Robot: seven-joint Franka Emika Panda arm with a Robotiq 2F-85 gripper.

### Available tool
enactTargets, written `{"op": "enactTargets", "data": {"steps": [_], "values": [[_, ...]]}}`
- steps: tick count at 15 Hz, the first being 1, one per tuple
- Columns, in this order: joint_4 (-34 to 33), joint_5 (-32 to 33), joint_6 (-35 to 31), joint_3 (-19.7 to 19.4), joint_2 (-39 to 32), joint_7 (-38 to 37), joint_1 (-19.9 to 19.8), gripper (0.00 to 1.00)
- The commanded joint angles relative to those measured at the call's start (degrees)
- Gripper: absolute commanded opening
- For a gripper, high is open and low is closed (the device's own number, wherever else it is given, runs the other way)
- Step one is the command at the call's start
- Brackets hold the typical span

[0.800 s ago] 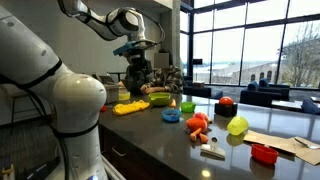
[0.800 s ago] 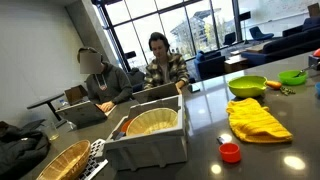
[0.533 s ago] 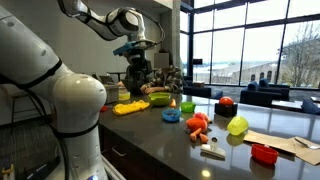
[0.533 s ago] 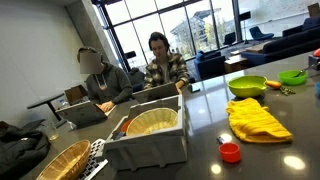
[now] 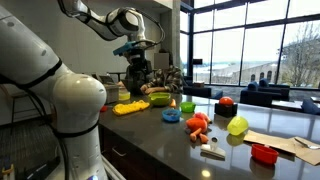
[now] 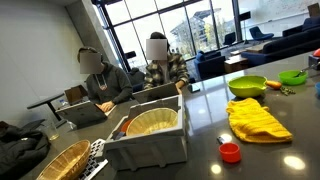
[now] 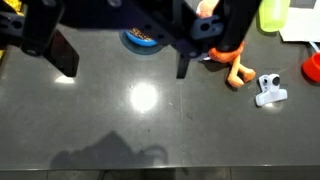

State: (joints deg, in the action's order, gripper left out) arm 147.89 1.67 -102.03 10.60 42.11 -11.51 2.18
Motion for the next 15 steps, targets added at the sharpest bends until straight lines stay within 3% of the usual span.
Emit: {"op": "enactTargets", "data": {"steps": [1,6,11,15], "values": [[-0.1,0.3,0.1,-0.5,-0.1,-0.3,0.6,1.0],[-3.3,7.0,-2.6,-1.6,-2.8,-2.5,-3.8,1.0],[-4.6,12.2,-3.2,-2.6,-1.8,-11.5,-10.3,1.0],[-7.0,11.4,-0.1,-4.0,-0.4,-18.8,-14.2,1.0]]}}
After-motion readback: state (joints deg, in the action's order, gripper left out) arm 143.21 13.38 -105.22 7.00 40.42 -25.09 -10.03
